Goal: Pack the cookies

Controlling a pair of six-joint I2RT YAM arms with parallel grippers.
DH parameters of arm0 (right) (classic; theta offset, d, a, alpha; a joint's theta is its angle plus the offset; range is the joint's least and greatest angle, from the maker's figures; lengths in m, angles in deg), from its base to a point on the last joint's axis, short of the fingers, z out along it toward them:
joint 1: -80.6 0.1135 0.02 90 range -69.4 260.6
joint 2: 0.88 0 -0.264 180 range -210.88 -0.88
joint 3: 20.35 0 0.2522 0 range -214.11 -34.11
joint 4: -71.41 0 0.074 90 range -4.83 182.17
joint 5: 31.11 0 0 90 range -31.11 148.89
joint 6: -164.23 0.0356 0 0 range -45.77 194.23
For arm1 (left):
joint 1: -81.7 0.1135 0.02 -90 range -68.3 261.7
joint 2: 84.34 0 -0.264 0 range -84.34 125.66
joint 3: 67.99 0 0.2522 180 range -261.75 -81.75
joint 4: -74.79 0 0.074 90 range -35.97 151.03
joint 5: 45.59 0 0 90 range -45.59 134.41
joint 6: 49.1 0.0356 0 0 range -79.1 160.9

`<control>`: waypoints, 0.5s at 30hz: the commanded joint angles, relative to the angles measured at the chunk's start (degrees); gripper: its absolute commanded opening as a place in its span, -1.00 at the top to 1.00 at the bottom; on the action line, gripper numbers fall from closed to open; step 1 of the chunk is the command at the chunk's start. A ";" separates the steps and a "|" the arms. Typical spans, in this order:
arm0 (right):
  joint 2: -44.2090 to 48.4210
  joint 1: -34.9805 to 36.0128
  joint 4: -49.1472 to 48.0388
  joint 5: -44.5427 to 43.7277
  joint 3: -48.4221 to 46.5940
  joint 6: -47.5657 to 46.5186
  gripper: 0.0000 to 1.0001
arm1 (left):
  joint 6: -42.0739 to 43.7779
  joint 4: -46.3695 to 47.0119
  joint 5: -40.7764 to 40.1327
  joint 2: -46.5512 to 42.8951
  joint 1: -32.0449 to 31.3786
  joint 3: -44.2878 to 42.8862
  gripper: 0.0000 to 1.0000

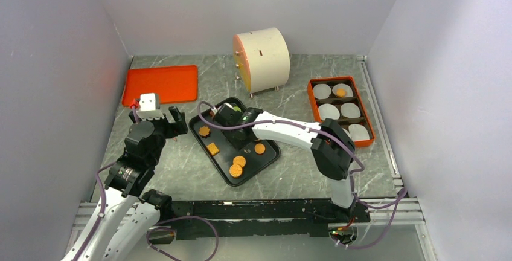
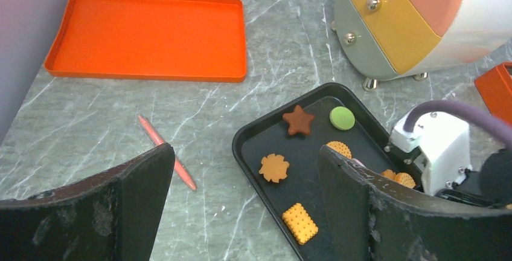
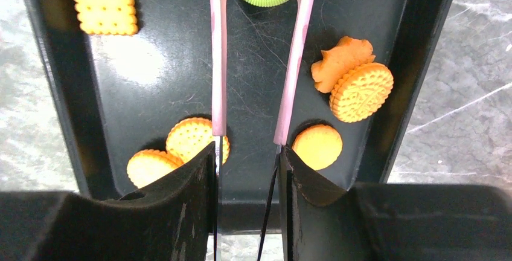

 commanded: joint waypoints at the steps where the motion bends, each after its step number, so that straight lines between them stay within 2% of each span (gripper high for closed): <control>1: 6.65 -1.18 0.06 1.79 -1.18 -0.70 0.53 | -0.14 1.42 0.37 -0.58 0.23 -0.02 -0.85; 8: 11.29 -4.43 0.40 3.06 0.94 -0.82 0.54 | -0.05 1.42 0.25 -0.70 0.23 0.00 -0.85; 15: 17.52 -12.44 -0.61 6.38 4.41 -1.35 0.54 | 0.15 1.51 0.21 -1.31 0.23 0.18 -0.85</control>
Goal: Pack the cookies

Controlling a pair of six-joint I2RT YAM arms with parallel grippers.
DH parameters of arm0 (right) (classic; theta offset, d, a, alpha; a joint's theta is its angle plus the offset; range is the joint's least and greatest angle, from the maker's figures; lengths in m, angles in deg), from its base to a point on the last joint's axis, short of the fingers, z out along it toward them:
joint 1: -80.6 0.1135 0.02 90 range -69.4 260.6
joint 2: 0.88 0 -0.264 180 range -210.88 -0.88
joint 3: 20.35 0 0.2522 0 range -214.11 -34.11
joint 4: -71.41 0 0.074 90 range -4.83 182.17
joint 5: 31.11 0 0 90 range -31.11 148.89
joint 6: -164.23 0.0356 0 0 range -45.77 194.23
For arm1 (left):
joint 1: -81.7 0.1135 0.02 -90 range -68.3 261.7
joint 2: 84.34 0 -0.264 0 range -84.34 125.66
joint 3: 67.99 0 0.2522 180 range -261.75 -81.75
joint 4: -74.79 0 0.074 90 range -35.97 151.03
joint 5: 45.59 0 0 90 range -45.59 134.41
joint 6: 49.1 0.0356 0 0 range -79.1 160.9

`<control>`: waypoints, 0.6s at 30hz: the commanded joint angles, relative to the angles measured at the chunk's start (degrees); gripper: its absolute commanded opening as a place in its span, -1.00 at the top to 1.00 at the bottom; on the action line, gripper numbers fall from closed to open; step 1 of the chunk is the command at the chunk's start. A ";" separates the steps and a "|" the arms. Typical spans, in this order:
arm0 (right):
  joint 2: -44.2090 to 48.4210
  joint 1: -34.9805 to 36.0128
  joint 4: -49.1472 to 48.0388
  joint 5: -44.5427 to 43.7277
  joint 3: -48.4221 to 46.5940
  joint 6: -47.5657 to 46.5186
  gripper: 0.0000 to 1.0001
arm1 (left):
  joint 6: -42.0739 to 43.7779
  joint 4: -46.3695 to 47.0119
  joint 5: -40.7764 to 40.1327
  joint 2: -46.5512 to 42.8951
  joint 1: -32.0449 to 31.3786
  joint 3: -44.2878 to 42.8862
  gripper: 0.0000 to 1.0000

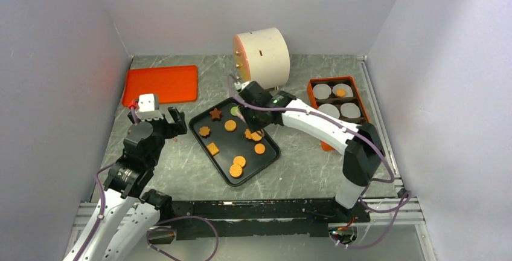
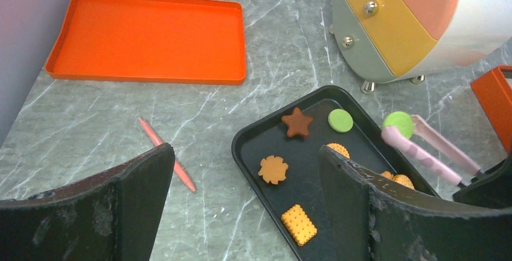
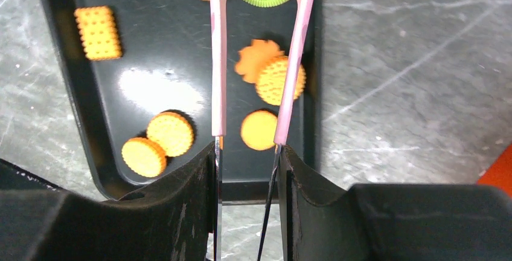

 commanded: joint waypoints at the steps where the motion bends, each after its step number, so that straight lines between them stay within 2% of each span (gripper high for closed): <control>1: 5.75 -5.53 -0.80 2.21 2.02 -1.12 0.54 | 0.15 1.50 0.29 -0.82 0.23 0.18 -0.85; 6: 10.33 -14.60 -1.99 4.66 5.82 -2.43 0.54 | 0.23 1.68 0.66 -0.97 0.23 0.25 -0.85; 14: 13.37 -28.00 -3.29 3.16 7.50 -2.69 0.54 | 0.21 1.74 0.95 -0.91 0.23 0.26 -0.85; 18: 14.41 -32.16 -7.38 3.33 8.73 -1.12 0.54 | 0.17 1.93 1.36 -0.71 0.24 0.35 -0.85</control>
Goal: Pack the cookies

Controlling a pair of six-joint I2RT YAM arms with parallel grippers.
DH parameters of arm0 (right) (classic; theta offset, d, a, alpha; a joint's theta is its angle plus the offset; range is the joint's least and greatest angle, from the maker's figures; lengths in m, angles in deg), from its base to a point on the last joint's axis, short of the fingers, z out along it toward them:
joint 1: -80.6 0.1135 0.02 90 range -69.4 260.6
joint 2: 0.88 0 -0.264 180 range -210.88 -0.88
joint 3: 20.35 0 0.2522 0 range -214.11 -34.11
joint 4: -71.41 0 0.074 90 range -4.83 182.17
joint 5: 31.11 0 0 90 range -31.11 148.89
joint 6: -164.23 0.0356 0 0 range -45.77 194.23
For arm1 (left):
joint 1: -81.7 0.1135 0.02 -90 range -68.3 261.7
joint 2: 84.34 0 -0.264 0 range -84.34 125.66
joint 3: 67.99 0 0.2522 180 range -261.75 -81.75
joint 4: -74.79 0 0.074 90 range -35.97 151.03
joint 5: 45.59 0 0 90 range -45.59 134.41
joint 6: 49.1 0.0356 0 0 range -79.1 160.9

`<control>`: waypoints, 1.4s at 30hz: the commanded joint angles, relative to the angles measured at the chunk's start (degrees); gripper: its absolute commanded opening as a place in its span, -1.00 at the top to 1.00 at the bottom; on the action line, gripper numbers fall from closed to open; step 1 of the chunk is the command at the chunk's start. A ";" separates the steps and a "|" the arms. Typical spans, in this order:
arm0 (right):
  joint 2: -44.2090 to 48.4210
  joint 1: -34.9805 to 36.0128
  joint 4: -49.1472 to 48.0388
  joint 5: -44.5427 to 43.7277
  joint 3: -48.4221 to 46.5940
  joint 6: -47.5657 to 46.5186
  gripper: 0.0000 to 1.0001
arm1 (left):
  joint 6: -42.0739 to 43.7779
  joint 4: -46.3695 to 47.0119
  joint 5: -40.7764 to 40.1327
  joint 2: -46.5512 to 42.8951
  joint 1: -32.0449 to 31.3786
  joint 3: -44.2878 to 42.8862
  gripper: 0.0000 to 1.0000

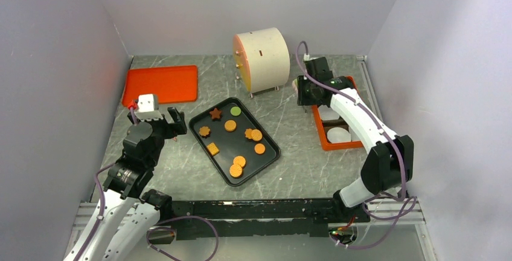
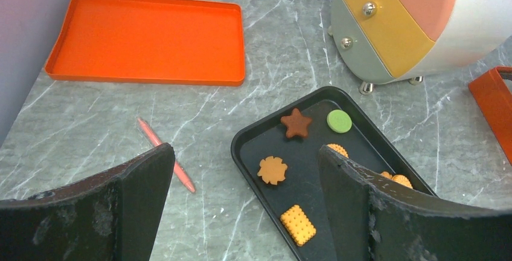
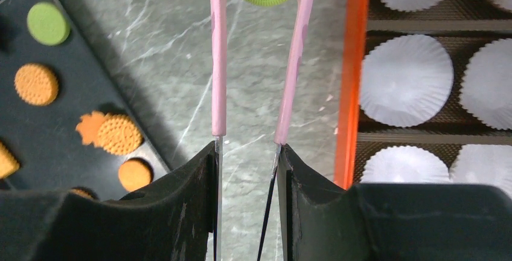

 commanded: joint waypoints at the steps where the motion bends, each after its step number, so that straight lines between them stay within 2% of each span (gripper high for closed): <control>1: 2.55 -3.83 -6.45 0.07 1.21 1.30 0.53 | 0.16 1.92 1.34 -0.11 0.23 0.35 -0.85; 10: -3.42 -13.88 -9.10 2.58 0.63 2.40 0.54 | 0.28 1.83 1.38 -0.47 0.09 0.39 -0.85; 16: -6.89 -17.67 -10.66 4.09 1.27 2.31 0.53 | 0.37 1.86 1.30 -0.47 -0.19 0.44 -0.85; 31: -15.04 -19.77 -11.93 4.09 0.41 1.47 0.46 | 0.45 2.16 1.49 0.21 -0.39 0.44 -0.85; 37: -15.51 -19.95 -12.28 3.01 0.26 1.12 0.25 | 0.47 2.18 1.65 0.52 -0.39 0.35 -0.85; 42: -15.49 -19.96 -12.48 2.84 0.69 1.12 0.17 | 0.42 2.19 1.65 0.50 -0.39 0.35 -0.85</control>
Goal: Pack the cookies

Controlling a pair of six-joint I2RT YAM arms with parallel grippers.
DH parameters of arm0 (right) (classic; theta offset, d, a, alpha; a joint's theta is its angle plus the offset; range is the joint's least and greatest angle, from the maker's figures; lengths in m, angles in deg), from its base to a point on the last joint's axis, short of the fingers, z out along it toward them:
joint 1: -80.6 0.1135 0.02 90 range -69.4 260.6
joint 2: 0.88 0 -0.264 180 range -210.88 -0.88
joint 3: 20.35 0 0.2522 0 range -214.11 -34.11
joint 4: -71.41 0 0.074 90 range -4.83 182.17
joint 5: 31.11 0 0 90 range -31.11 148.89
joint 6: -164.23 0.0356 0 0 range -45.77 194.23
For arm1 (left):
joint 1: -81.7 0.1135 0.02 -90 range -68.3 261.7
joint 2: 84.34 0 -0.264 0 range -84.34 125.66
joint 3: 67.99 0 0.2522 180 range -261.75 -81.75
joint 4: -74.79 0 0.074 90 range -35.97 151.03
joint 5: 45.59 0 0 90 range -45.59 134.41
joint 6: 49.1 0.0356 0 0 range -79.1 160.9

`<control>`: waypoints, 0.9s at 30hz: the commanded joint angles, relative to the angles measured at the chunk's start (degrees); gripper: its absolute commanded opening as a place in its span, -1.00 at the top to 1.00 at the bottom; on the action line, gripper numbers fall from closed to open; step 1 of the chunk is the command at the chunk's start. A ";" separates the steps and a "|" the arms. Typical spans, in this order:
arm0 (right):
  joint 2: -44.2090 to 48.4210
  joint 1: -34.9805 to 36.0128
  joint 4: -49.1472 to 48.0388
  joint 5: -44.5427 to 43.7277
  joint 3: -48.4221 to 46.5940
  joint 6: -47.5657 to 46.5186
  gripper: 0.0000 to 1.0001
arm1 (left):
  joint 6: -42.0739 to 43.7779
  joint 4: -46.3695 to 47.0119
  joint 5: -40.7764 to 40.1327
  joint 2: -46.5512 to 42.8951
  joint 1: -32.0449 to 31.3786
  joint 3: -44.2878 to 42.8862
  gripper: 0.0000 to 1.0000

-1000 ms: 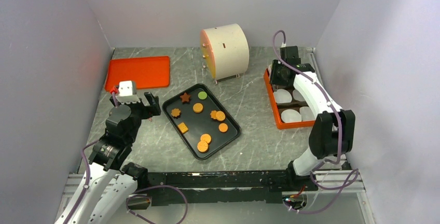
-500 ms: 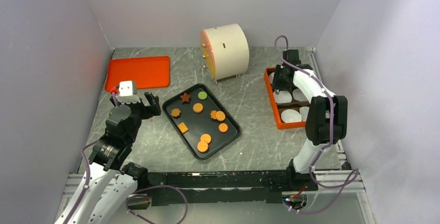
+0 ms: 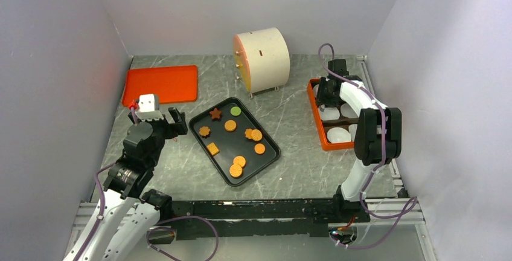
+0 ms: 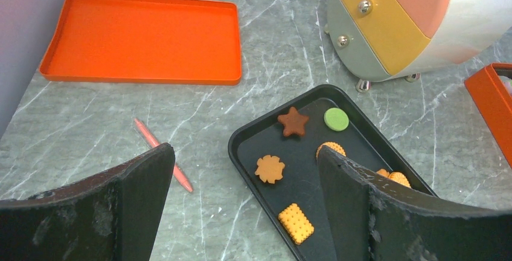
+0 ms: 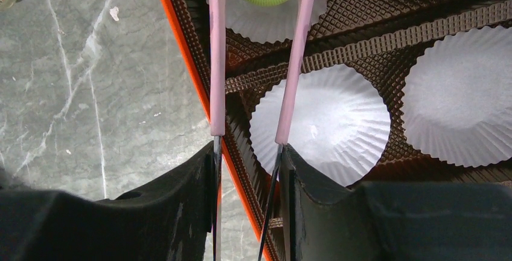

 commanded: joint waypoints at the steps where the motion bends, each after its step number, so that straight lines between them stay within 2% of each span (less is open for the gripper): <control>1: 0.29 -0.55 -2.32 -1.22 -0.79 -0.59 0.16 | 0.44 2.14 1.05 0.43 -0.17 0.33 -0.85; 6: 1.31 -0.50 -2.29 -1.57 -0.49 -0.59 0.05 | 0.42 2.14 1.05 0.30 -0.17 0.33 -0.85; 11: 2.78 -0.53 -2.22 -1.51 -0.23 -0.42 0.05 | 0.40 2.10 1.02 0.26 -0.17 0.33 -0.85; 22: 9.98 0.77 -4.26 0.33 2.90 0.92 0.16 | 0.45 2.22 1.36 0.33 -0.17 0.33 -0.85; 27: 11.65 4.38 -2.86 -0.14 2.62 1.07 0.20 | 0.45 2.27 1.39 0.60 -0.17 0.27 -0.85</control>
